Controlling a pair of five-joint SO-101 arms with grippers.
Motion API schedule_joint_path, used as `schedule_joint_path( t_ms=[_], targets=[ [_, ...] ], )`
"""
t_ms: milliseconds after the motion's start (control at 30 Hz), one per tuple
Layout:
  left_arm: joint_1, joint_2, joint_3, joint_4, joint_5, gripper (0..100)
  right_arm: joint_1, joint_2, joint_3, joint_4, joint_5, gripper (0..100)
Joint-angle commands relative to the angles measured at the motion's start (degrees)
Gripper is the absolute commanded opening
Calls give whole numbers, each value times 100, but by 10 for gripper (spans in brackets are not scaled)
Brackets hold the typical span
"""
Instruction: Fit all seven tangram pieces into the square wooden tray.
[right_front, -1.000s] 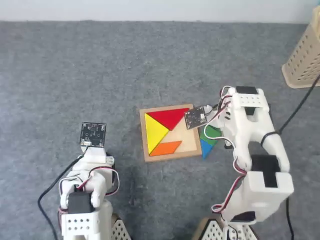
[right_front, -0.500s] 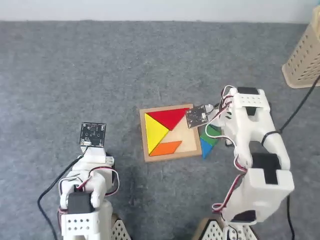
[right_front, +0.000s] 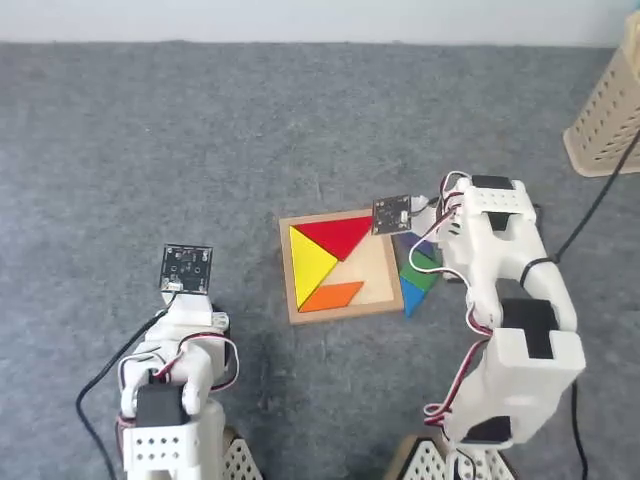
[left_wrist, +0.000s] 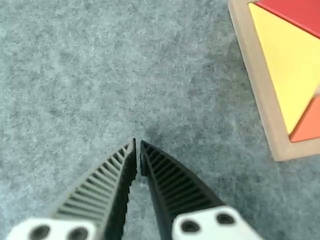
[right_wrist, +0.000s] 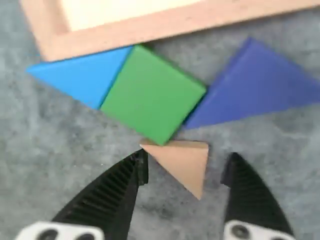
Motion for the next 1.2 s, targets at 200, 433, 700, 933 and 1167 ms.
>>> schedule_joint_path(
  t_ms=[200, 433, 700, 933, 1167],
  targets=[
    [18, -105, -57, 35, -18, 17, 92, -75, -246, 75, -985, 152],
    [18, -105, -57, 35, -18, 17, 127, -127, -255, 734, -1934, 152],
    [18, -105, -57, 35, -18, 17, 154, -145, -255, 1042, -3921, 152],
    [18, -105, -57, 35, -18, 17, 119, -892, -9, 1015, -4484, 152],
    [18, -105, -57, 35, -18, 17, -171, -2299, 1538, -119, -4000, 156]
  ],
)
